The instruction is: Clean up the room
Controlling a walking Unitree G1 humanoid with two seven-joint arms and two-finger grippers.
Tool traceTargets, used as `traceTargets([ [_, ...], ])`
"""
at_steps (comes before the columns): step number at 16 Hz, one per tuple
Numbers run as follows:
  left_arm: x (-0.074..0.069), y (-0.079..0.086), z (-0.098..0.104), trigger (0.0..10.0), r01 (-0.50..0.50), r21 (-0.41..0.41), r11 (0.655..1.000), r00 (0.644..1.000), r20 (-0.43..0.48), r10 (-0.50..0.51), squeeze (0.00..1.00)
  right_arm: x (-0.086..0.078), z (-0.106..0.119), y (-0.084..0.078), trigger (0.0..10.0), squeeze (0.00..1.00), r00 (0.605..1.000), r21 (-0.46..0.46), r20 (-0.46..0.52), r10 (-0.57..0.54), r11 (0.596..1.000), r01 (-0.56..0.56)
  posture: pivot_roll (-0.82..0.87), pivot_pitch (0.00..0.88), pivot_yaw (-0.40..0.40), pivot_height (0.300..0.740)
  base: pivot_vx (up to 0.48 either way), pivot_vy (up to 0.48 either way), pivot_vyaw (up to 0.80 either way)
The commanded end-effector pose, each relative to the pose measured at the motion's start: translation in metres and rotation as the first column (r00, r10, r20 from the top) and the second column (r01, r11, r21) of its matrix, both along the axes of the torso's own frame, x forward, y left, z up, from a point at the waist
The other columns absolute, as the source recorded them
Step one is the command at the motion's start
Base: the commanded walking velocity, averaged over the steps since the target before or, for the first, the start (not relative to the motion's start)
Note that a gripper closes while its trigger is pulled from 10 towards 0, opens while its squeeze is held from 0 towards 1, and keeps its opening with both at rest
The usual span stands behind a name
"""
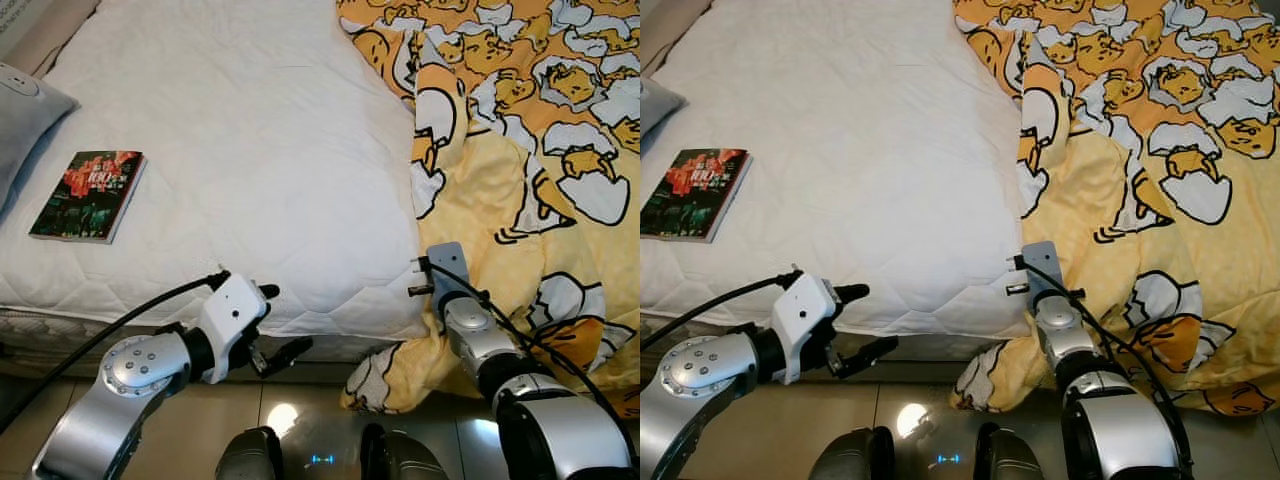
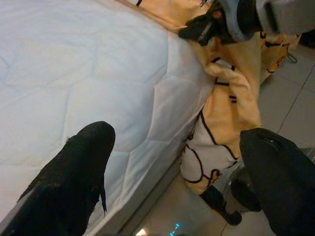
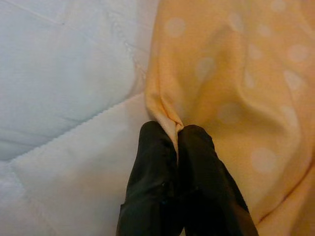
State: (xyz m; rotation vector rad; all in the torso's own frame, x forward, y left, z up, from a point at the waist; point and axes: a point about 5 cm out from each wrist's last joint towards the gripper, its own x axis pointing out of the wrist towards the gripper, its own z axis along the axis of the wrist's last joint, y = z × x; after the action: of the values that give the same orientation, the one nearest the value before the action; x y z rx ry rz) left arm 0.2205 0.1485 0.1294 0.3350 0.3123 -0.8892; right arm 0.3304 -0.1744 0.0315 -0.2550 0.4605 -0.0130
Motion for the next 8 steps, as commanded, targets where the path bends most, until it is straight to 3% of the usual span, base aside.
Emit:
traceTargets([
  [1, 0.0, 0.001, -0.001, 10.0, 0.008, 0.003, 1.0, 1.0, -0.002, -0.008, 0.0, -0.006, -0.007, -0.007, 0.0, 0.0, 0.999, -0.002, -0.039, -0.035, 0.999, 0.035, 0.22, 0.18, 0.019, 0.74, 0.0, 0.0, 0.0],
  [5, 0.007, 0.003, -0.004, 10.0, -0.011, 0.006, 1.0, 1.0, 0.019, 0.011, 0.0, -0.006, -0.006, -0.016, 0.0, 0.0, 0.998, 0.02, -0.024, -0.064, 0.998, 0.064, 0.2, 0.157, 0.013, 0.74, 0.0, 0.0, 0.0],
  [8, 0.012, 0.005, -0.01, 10.0, -0.036, -0.007, 0.999, 0.998, 0.045, 0.036, 0.0, -0.007, -0.001, -0.027, 0.0, 0.0, 0.997, 0.167, 0.032, -0.072, 0.984, 0.066, 0.18, 0.133, 0.003, 0.74, 0.0, 0.0, 0.0],
])
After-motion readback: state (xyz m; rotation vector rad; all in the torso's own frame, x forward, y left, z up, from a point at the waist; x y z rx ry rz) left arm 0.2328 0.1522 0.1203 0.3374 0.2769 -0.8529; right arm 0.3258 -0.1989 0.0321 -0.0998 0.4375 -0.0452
